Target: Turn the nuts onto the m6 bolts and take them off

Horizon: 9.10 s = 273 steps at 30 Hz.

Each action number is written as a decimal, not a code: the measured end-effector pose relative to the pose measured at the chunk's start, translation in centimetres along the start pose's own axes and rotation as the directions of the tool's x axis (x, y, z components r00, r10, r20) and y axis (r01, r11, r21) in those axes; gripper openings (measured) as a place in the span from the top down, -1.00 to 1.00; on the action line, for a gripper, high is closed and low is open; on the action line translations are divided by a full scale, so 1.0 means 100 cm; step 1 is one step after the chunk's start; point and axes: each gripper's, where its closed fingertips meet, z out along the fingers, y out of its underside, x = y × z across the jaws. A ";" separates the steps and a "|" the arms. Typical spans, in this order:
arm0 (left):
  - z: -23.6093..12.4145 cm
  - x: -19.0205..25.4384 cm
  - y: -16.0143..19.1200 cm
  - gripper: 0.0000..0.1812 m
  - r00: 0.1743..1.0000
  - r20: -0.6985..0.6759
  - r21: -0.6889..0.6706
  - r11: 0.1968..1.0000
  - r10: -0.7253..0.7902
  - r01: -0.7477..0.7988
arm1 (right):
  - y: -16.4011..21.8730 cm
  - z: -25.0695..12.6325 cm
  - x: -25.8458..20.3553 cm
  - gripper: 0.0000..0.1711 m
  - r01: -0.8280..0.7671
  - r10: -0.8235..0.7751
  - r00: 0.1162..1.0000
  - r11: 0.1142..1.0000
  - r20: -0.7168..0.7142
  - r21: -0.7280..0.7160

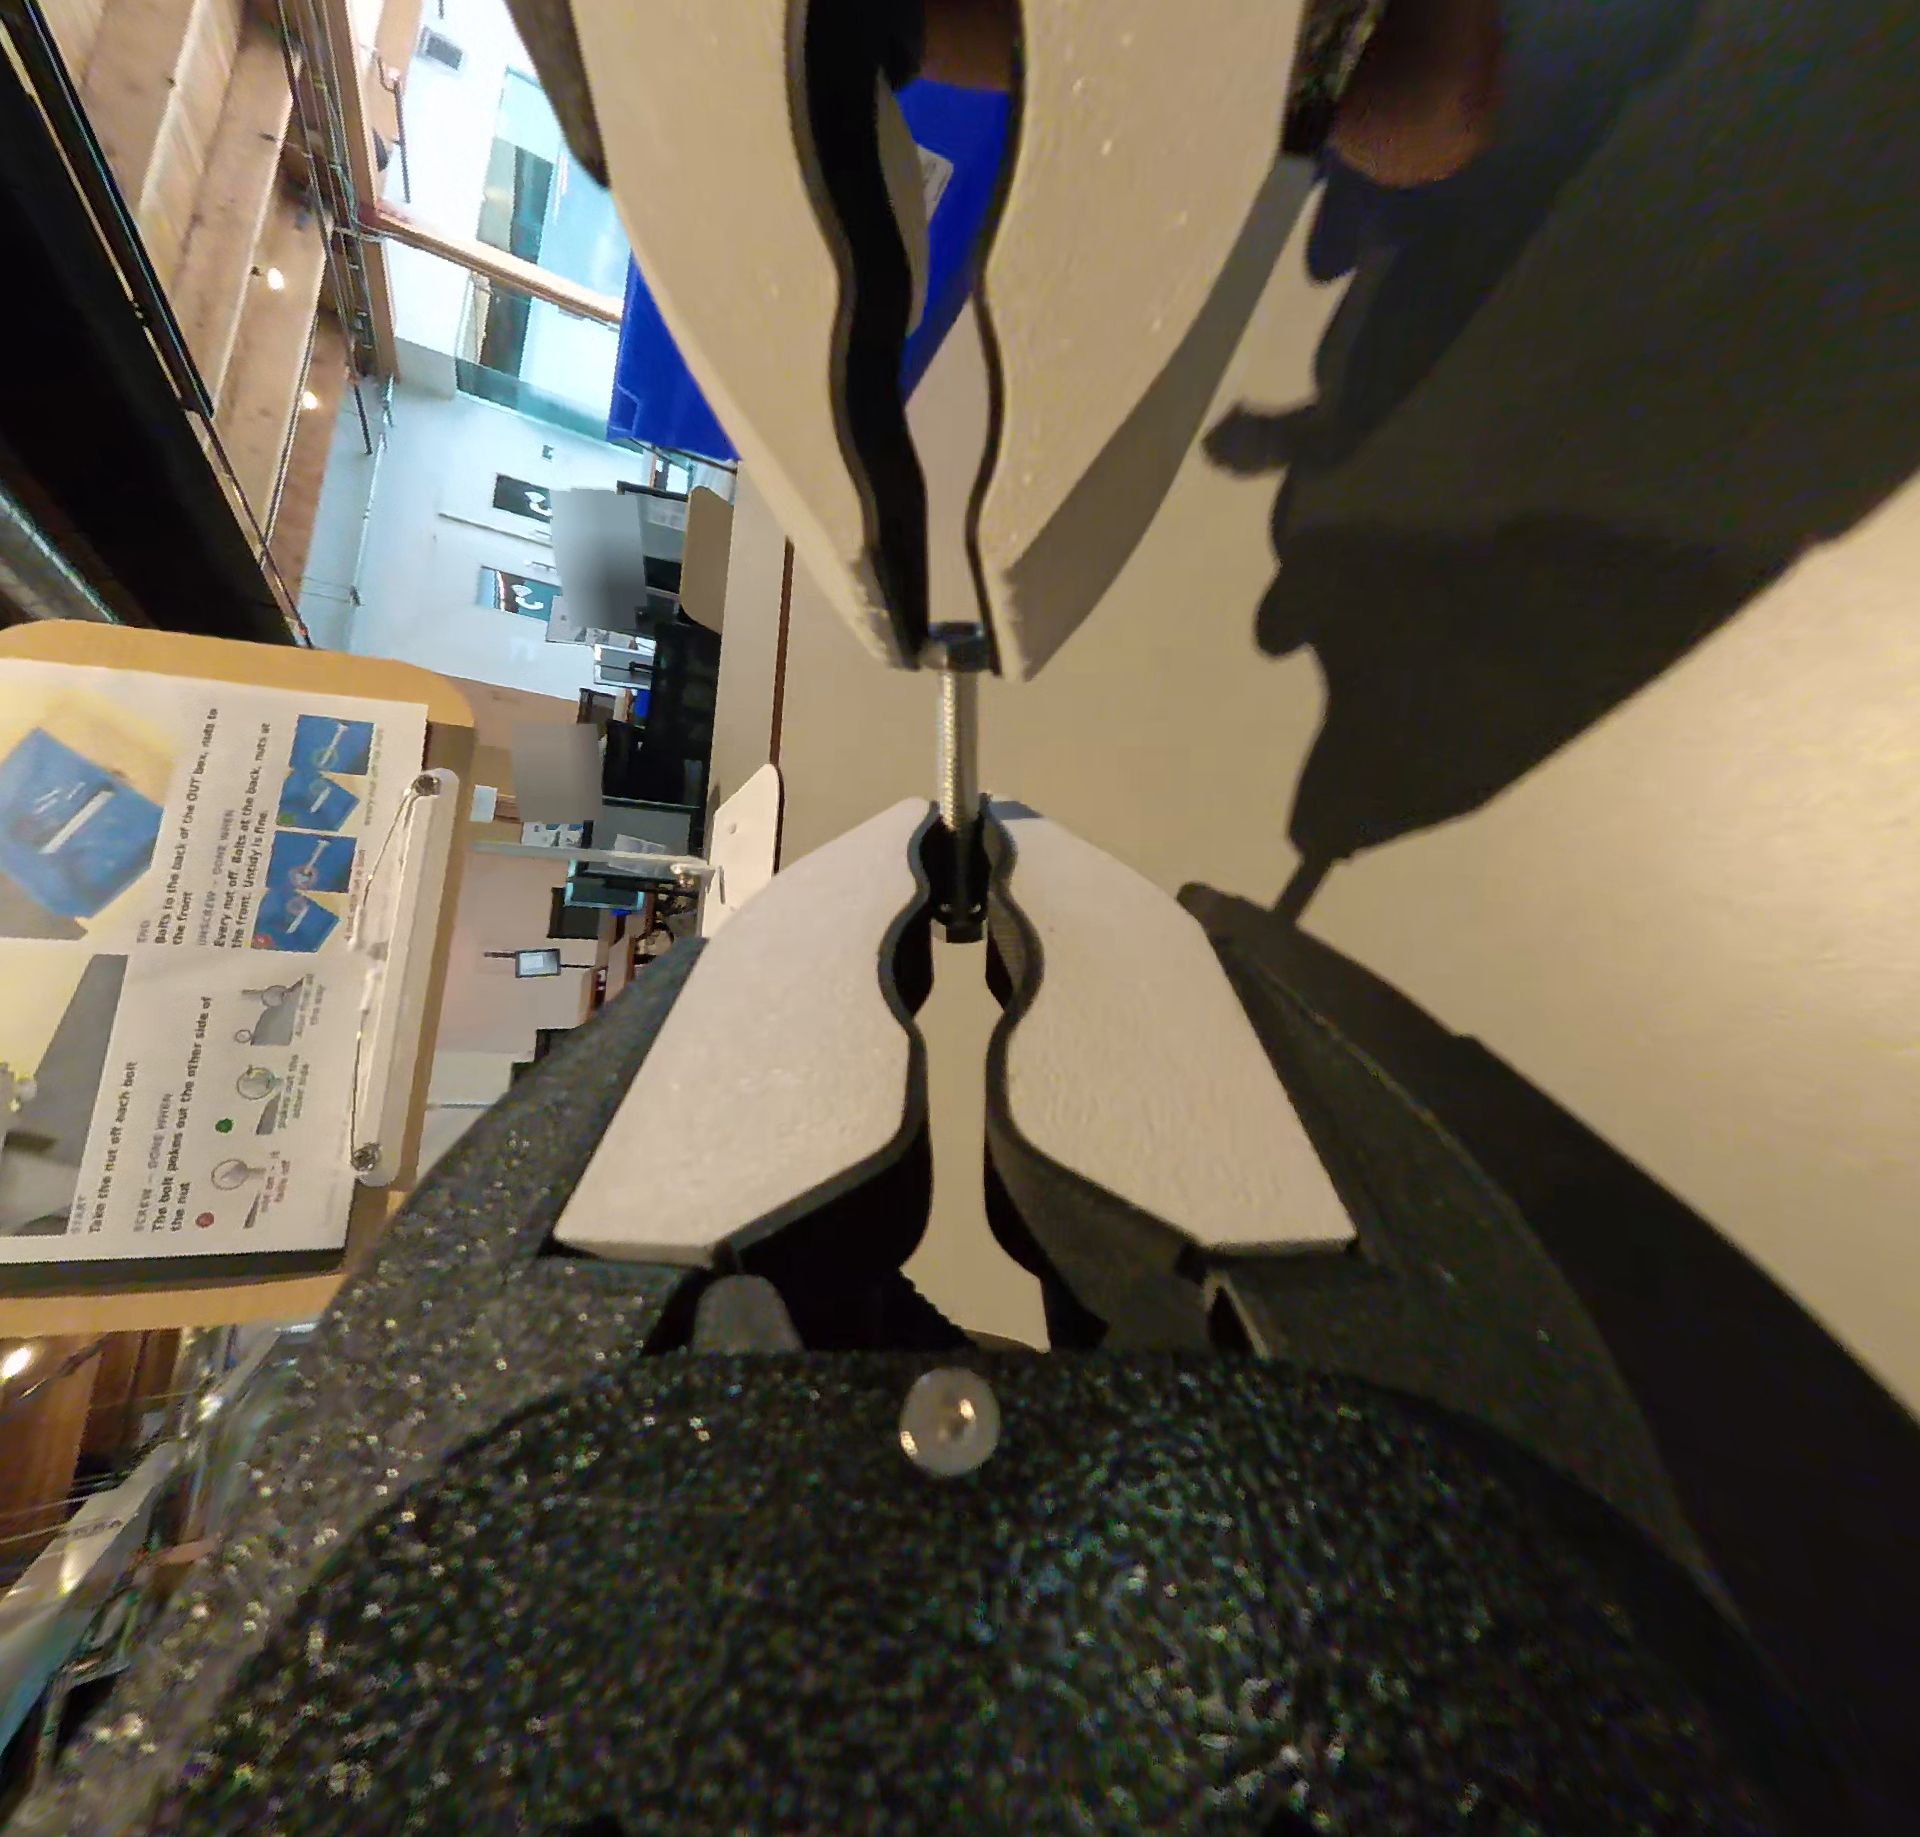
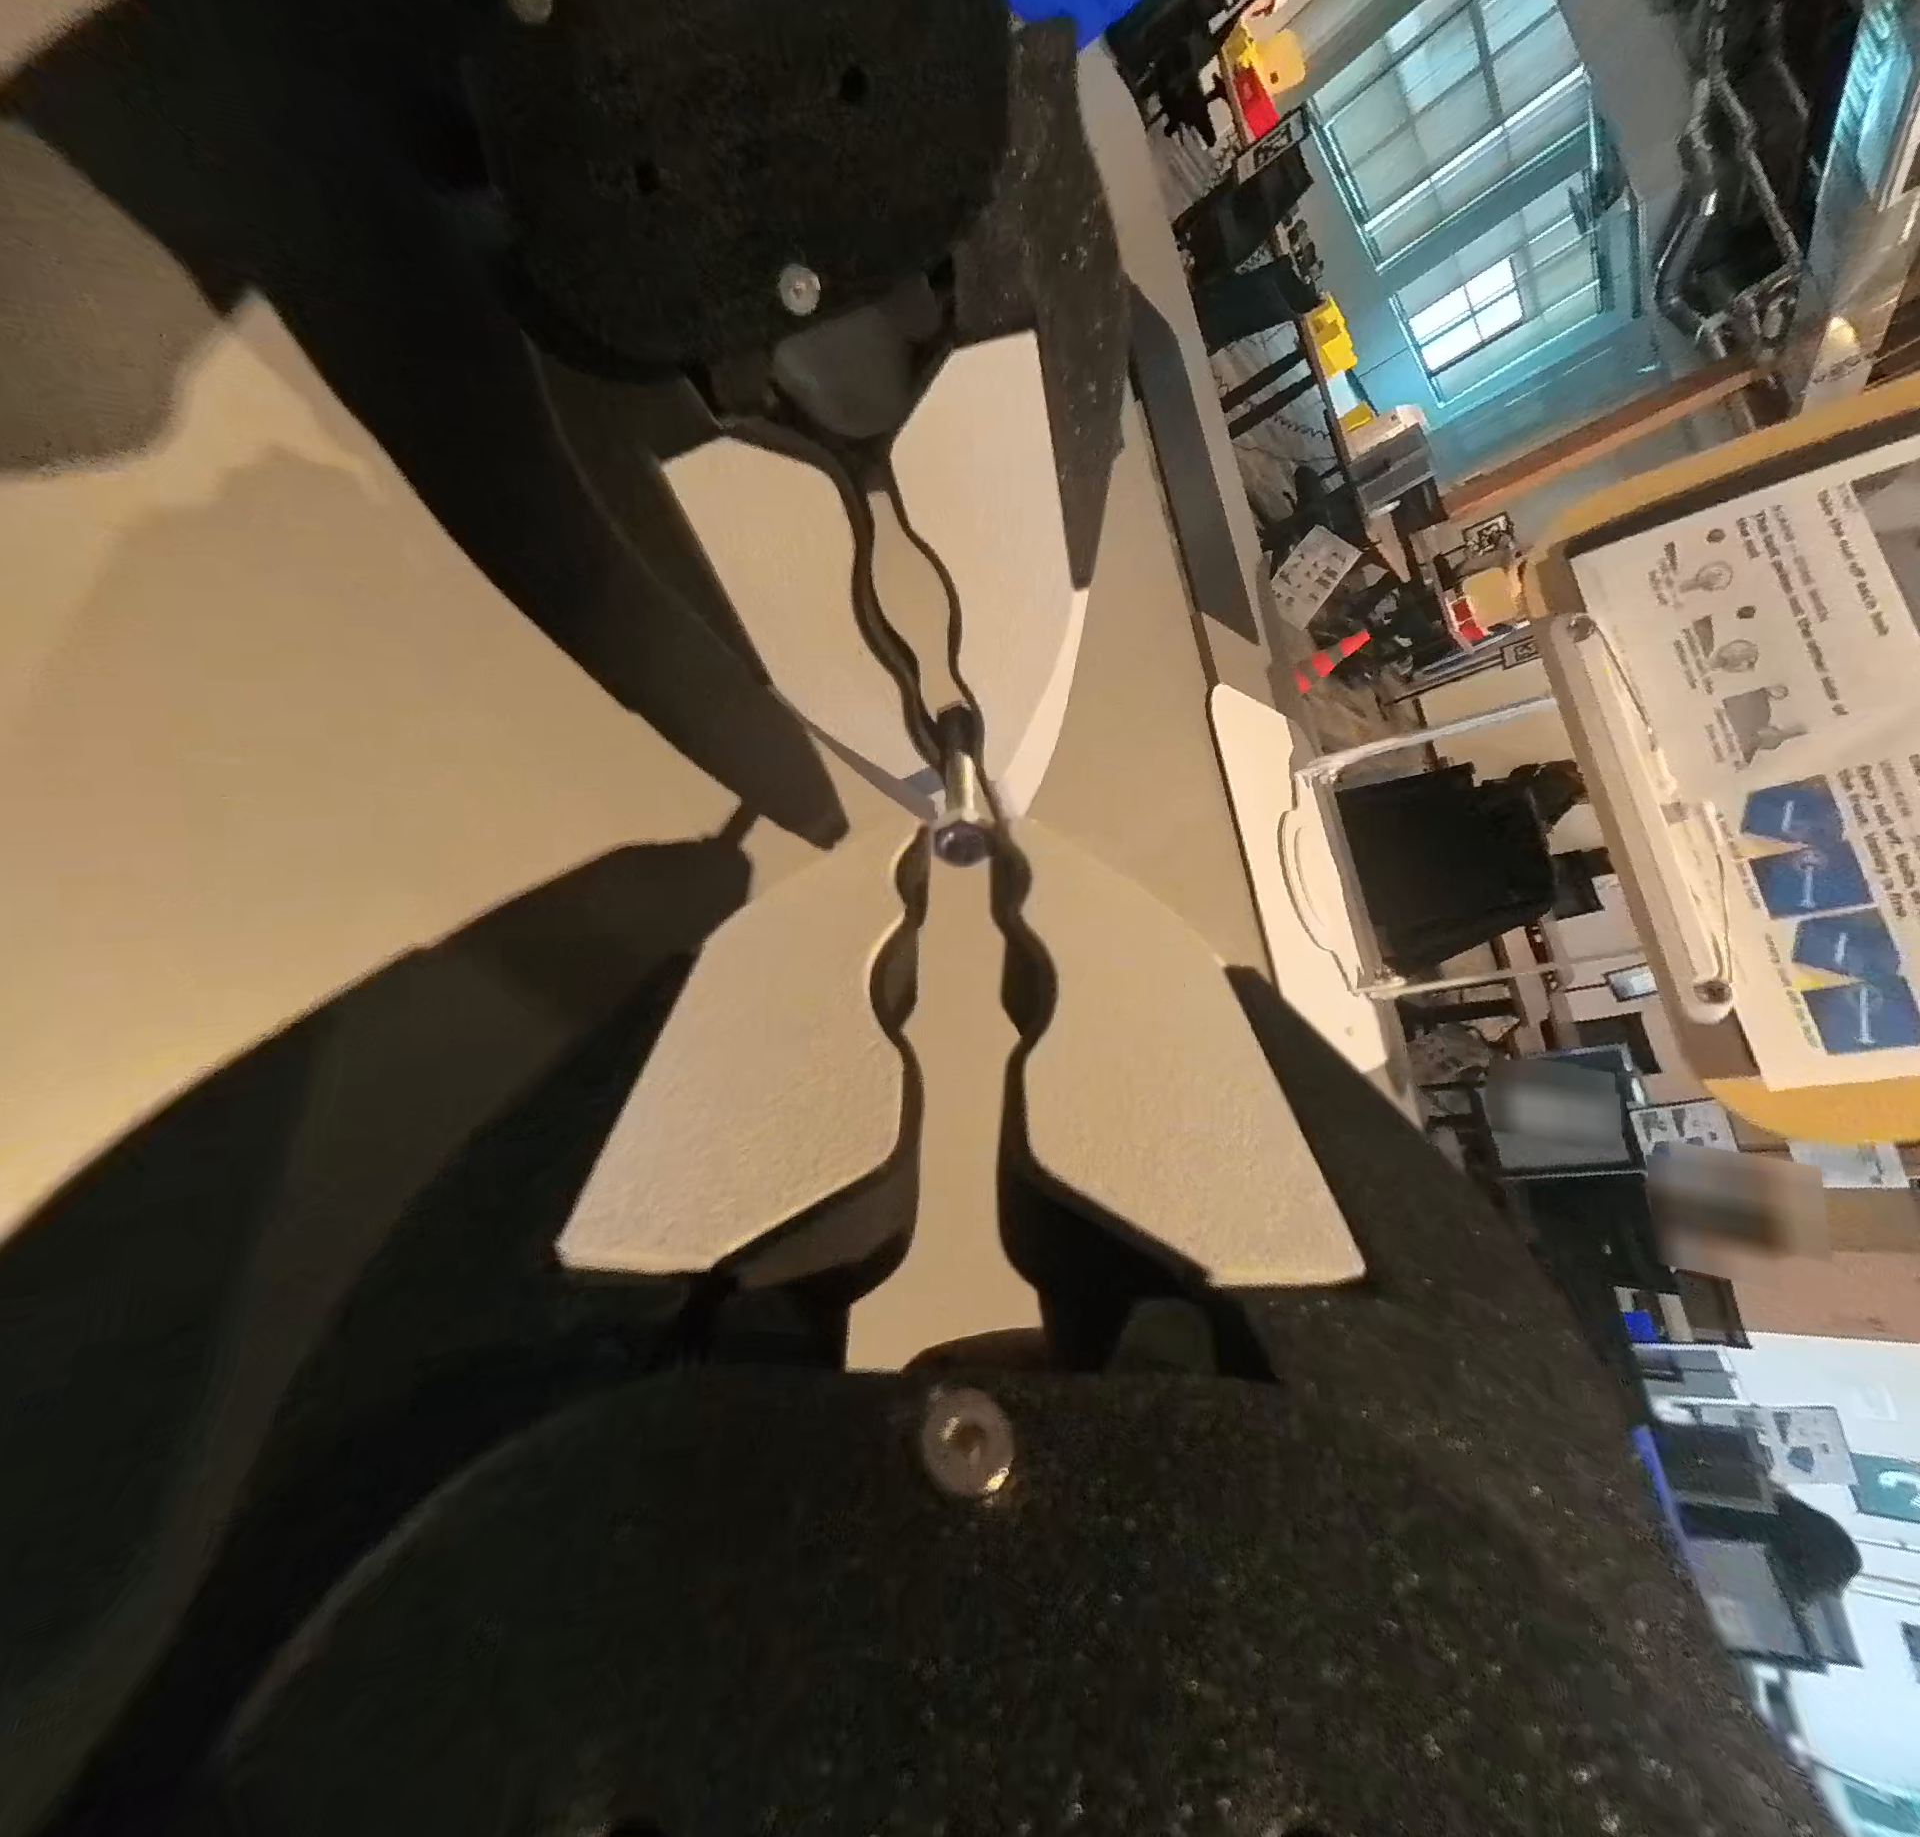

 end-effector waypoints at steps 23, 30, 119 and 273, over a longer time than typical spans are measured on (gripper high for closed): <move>0.004 -0.003 0.016 0.95 0.995 -0.012 -0.068 0.993 -0.096 0.094 | -0.003 -0.001 0.018 0.57 -0.192 0.194 0.980 0.980 -0.035 0.051; 0.004 0.004 0.010 0.95 0.996 -0.047 -0.048 0.996 -0.071 0.069 | 0.009 0.007 0.003 0.66 -0.076 0.076 0.997 0.996 -0.002 -0.034; 0.006 -0.002 0.015 0.95 0.999 -0.006 -0.102 0.994 -0.045 0.044 | 0.013 0.013 0.006 0.68 -0.288 0.289 0.957 0.955 0.003 -0.074; 0.011 -0.022 0.055 0.95 0.974 0.225 -0.203 0.979 0.040 0.006 | 0.010 0.048 0.016 0.64 -0.953 0.949 0.295 0.300 0.109 -0.039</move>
